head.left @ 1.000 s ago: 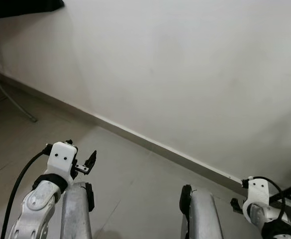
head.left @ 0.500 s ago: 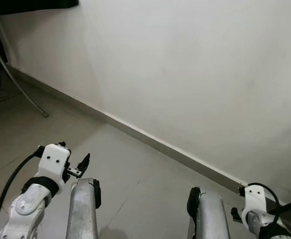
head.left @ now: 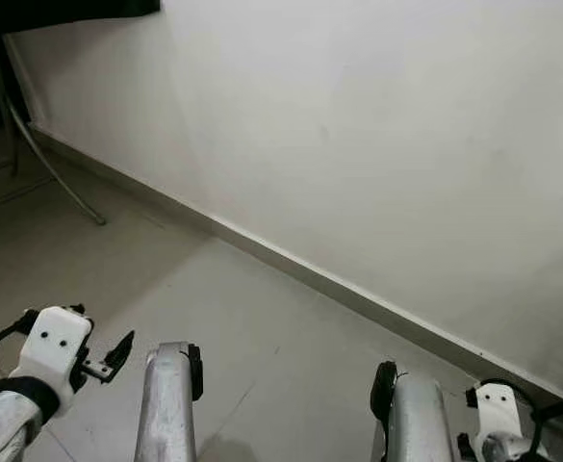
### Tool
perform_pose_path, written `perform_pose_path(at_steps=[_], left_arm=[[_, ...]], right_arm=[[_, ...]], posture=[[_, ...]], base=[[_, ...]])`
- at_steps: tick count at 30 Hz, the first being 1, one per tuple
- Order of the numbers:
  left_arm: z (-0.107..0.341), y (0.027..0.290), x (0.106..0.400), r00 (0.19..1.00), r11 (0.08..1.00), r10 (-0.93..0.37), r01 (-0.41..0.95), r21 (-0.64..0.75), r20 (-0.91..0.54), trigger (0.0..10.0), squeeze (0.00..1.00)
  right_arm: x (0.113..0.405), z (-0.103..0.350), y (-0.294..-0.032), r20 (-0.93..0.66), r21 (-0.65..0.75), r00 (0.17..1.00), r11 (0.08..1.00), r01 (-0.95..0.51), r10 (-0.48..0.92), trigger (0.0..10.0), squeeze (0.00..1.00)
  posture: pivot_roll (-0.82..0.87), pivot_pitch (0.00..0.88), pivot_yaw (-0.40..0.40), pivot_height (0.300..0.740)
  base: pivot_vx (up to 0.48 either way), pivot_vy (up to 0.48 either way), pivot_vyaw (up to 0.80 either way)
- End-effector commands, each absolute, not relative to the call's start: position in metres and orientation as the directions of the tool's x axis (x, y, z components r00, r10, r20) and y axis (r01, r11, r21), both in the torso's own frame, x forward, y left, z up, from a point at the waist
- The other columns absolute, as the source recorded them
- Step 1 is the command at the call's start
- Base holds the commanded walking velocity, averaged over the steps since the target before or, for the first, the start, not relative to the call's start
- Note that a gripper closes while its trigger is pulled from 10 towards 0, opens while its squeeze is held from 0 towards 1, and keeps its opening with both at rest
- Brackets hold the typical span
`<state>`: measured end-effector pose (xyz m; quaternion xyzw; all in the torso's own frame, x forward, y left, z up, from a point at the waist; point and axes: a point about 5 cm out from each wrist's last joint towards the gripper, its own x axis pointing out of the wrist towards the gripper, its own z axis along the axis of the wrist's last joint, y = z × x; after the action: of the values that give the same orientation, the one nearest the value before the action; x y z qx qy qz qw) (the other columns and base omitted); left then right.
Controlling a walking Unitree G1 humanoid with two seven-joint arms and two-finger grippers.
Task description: Building children table
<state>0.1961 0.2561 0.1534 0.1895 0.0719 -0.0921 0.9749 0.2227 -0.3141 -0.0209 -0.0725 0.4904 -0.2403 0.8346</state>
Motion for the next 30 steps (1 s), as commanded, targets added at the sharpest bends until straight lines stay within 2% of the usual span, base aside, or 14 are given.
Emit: perform_pose_path(at_steps=[1,3,5,7,9,12,17,30], left_arm=[[0.157,0.261,0.192,0.970,0.910,-0.150,0.211,0.357,-0.191,10.0,0.00],[0.159,0.270,0.186,0.966,0.907,-0.138,0.212,0.364,-0.220,10.0,0.00],[0.158,0.273,0.186,0.964,0.906,-0.135,0.213,0.366,-0.229,10.0,0.00],[0.164,0.280,0.178,0.960,0.905,-0.128,0.216,0.367,-0.249,10.0,0.00],[0.167,0.281,0.174,0.959,0.905,-0.128,0.218,0.366,-0.254,10.0,0.00],[0.168,0.281,0.169,0.954,0.904,-0.133,0.227,0.362,-0.267,10.0,0.00],[0.165,0.270,0.147,0.929,0.899,-0.152,0.272,0.343,-0.337,10.0,0.00],[0.181,0.288,0.142,0.918,0.891,-0.114,0.264,0.369,-0.381,10.0,0.00]], right_arm=[[0.213,-0.025,-0.318,-0.793,-0.373,0.379,0.872,0.318,-0.477,10.0,0.00],[0.209,-0.027,-0.320,-0.792,-0.399,0.366,0.868,0.296,-0.488,10.0,0.00],[0.208,-0.028,-0.320,-0.791,-0.405,0.363,0.866,0.292,-0.492,10.0,0.00],[0.197,-0.029,-0.328,-0.784,-0.442,0.330,0.847,0.296,-0.525,10.0,0.00],[0.194,-0.030,-0.330,-0.782,-0.452,0.320,0.841,0.298,-0.534,10.0,0.00],[0.189,-0.030,-0.334,-0.773,-0.472,0.311,0.829,0.301,-0.553,10.0,0.00],[0.173,-0.030,-0.348,-0.766,-0.504,0.297,0.820,0.272,-0.570,10.0,0.00],[0.173,-0.031,-0.347,-0.785,-0.490,0.317,0.847,0.207,-0.532,10.0,0.00]], posture=[[0.15,0.075,-0.027,0.300],[0.15,0.123,-0.021,0.300],[0.15,0.123,-0.021,0.300],[0.15,0.176,-0.016,0.300],[0.15,0.176,-0.016,0.300],[0.13,0.206,-0.013,0.300],[0.13,0.309,0.008,0.300],[0.13,0.376,0.002,0.300]], base=[[0.000,0.000,0.00],[0.000,0.000,0.00],[0.000,0.000,0.00],[0.000,0.000,0.00],[0.000,0.000,0.00],[0.000,0.000,0.00],[0.000,0.000,0.00],[0.000,0.000,0.00]])
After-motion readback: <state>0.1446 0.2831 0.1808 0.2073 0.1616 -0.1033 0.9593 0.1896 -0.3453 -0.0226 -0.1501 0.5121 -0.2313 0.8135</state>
